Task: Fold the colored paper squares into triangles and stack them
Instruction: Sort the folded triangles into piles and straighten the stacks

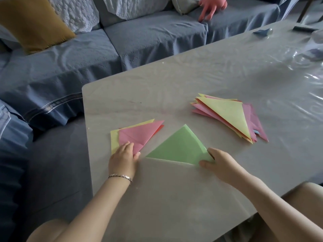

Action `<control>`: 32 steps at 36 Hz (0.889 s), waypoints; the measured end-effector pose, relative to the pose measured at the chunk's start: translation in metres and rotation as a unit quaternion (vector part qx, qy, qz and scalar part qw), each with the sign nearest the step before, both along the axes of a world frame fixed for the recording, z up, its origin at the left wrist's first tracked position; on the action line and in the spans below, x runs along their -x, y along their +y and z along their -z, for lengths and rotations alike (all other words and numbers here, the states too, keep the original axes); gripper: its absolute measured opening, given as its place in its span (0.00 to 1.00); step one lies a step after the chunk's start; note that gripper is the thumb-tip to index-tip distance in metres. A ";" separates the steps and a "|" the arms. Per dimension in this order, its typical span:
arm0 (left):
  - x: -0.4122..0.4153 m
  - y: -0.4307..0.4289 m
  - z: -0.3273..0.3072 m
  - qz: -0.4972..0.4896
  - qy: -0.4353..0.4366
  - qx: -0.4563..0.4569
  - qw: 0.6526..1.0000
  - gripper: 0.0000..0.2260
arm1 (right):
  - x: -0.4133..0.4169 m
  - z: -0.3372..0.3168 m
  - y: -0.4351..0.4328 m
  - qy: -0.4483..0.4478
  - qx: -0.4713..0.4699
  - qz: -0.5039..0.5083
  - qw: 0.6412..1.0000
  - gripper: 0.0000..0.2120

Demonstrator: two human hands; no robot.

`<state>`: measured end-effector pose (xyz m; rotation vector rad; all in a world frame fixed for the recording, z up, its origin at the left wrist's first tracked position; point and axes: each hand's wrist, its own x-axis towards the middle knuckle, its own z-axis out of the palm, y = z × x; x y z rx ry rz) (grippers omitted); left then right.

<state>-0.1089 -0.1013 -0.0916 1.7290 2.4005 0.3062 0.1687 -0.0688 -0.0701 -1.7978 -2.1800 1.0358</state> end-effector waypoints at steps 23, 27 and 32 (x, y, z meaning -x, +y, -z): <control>-0.058 -0.021 -0.010 0.259 0.077 -0.140 0.953 0.22 | -0.062 -0.007 0.087 -0.068 -0.107 0.318 0.940 0.26; -0.063 -0.023 -0.007 0.302 0.069 -0.134 0.941 0.22 | -0.061 -0.007 0.075 -0.134 -0.198 0.249 0.938 0.28; -0.072 -0.011 -0.002 0.346 0.077 -0.157 0.922 0.20 | -0.036 0.000 0.035 -0.025 -0.285 0.067 0.956 0.16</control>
